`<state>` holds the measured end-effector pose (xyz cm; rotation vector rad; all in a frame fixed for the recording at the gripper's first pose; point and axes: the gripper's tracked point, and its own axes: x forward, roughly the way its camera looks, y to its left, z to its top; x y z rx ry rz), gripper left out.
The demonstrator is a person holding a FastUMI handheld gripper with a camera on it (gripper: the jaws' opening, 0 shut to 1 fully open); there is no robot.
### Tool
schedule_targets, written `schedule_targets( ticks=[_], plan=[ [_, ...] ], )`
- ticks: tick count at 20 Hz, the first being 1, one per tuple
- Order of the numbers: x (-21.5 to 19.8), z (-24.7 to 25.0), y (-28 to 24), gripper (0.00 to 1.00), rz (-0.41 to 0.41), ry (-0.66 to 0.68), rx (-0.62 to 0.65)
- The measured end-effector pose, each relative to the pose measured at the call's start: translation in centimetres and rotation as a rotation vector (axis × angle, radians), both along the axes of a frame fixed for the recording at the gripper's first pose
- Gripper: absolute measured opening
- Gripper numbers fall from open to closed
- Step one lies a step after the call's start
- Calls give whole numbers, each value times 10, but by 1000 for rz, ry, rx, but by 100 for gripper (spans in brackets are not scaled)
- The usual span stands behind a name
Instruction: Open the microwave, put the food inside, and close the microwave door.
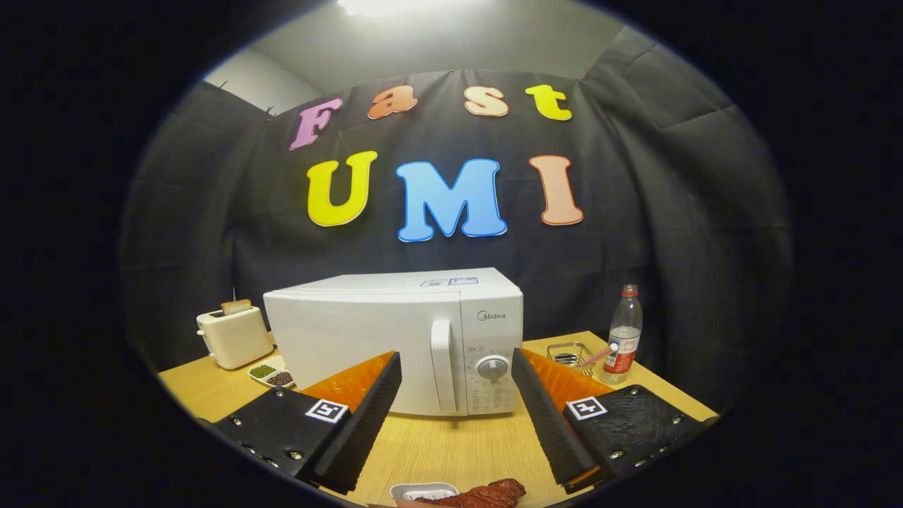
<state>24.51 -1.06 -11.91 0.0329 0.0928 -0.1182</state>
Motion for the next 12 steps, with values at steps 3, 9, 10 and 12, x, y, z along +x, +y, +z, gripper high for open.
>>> schedule_targets(
  ticks=[3,9,10,12],
  plan=[
    [19,-12,2,97,2,17,22],
    [64,-40,-6,97,-42,70,90],
    [72,-44,-7,97,-49,75,105],
    [87,-50,-9,97,-64,74,132]
  ],
)
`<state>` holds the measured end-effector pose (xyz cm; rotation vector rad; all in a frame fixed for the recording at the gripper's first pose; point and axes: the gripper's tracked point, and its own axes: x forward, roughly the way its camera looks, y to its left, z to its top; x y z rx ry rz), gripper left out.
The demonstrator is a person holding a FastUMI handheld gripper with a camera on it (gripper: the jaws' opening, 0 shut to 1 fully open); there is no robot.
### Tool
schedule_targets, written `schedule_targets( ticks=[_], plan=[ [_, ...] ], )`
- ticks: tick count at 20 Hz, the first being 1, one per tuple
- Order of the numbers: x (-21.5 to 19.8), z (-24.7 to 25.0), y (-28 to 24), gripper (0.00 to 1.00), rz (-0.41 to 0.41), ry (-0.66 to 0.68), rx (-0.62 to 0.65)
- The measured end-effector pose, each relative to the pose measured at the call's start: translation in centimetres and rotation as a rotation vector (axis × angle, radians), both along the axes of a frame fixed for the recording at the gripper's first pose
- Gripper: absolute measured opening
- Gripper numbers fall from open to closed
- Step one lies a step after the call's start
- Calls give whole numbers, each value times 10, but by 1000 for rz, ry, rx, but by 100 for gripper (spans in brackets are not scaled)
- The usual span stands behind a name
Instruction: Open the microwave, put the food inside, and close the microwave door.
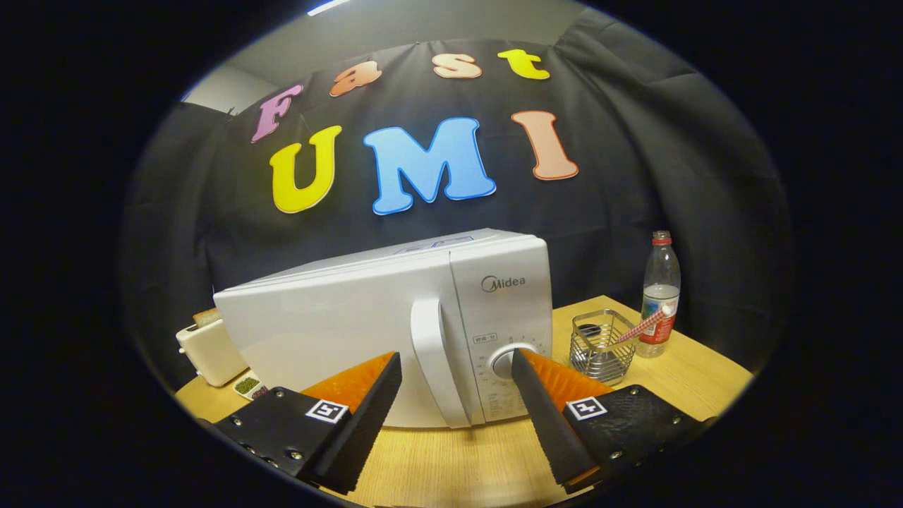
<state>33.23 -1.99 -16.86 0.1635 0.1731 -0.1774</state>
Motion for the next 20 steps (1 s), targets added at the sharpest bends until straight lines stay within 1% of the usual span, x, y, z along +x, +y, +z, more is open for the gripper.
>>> schedule_targets(
  ticks=[1,3,4,5,6,7,8,9,10,11,12,13,15,16,17,20],
  plan=[
    [7,-5,-2,90,-9,3,1],
    [18,-7,3,84,5,-13,-3],
    [21,-5,12,83,38,-36,-13],
    [22,-4,13,84,38,-53,-45],
    [22,-1,14,83,41,-72,-93],
    [21,-1,13,74,26,-79,-145],
    [24,-2,9,62,16,-83,-184],
    [23,-2,6,54,3,-80,-206],
    [22,-5,13,47,34,-70,-194],
    [21,-12,19,40,46,-43,-184],
    [13,-7,14,40,24,-28,-192],
    [17,-12,13,27,37,-20,-170],
    [16,-12,15,27,64,4,-94],
    [15,-12,16,27,73,15,-81],
    [14,-13,17,21,76,20,-86],
    [13,-13,15,20,72,29,-94]
  ],
)
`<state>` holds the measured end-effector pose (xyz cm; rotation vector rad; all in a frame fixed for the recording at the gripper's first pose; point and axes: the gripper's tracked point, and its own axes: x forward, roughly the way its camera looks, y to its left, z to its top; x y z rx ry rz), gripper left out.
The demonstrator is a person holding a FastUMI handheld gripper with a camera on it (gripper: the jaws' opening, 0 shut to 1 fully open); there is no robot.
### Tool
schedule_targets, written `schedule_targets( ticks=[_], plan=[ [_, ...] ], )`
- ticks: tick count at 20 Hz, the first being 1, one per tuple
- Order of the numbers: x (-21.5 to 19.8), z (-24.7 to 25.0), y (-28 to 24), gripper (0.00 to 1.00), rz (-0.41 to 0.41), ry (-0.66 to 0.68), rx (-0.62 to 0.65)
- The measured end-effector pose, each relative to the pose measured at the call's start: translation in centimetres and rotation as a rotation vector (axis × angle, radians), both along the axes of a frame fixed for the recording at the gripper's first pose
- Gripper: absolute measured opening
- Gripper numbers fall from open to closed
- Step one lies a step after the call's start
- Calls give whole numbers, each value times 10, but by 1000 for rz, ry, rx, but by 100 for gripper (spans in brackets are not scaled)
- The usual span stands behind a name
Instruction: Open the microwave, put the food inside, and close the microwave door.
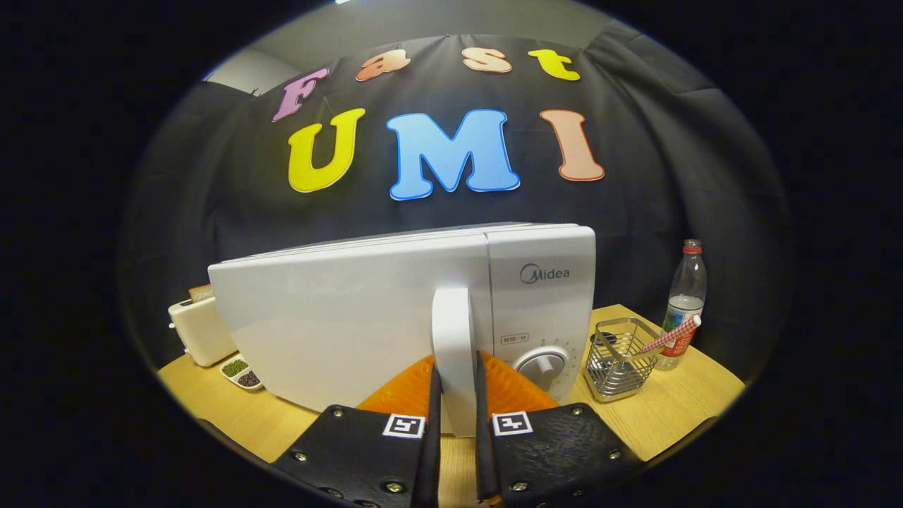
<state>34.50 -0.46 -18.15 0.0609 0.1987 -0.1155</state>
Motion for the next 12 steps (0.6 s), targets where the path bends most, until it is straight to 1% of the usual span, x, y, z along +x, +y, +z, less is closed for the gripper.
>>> schedule_targets(
  ticks=[4,6,8,12],
  plan=[
    [-7,1,3,21,16,20,57],
    [-10,1,4,21,39,18,74],
    [-9,1,4,21,53,6,49],
    [-3,1,1,20,48,3,-21]
  ],
)
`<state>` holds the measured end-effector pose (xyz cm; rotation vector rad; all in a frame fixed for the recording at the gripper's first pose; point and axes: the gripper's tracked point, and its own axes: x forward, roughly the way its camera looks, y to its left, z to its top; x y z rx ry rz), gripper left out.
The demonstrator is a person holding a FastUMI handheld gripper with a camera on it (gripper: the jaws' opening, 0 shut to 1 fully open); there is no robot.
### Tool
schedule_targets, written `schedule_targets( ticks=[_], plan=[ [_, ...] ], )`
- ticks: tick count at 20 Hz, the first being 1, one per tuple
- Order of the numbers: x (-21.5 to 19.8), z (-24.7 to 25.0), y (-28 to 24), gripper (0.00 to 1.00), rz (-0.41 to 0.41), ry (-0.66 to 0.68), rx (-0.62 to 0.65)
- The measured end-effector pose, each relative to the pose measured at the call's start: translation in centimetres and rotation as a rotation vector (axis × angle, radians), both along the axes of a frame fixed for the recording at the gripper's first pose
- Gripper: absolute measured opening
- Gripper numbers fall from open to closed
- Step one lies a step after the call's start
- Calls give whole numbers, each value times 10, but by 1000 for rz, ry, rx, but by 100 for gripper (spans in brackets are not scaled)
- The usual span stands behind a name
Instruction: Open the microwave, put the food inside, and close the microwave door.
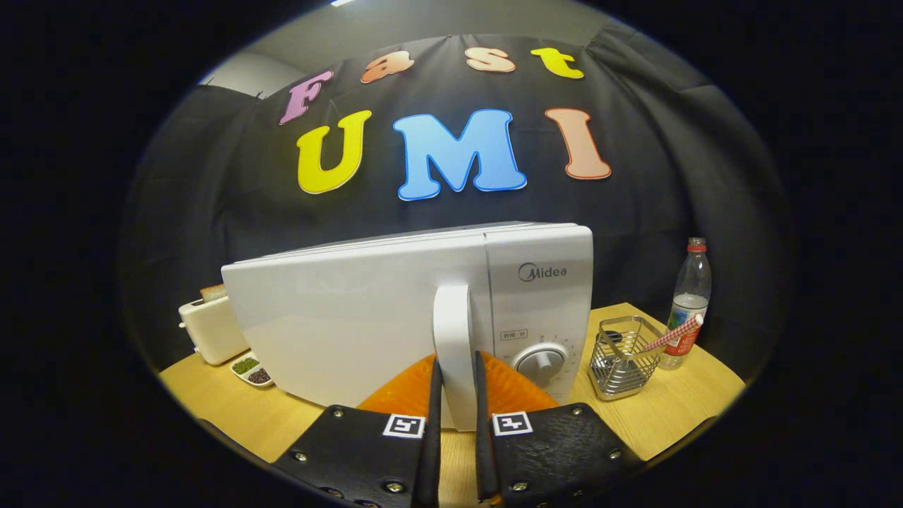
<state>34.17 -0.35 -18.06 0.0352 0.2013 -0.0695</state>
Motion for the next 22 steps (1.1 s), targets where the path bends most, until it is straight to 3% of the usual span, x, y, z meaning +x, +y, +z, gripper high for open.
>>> schedule_targets(
  ticks=[10,13,16,22],
  plan=[
    [-2,-3,2,18,-29,38,52],
    [-28,-3,12,17,-23,27,-40],
    [-64,-2,30,17,18,51,7],
    [-128,-3,86,17,186,36,-7]
  ],
)
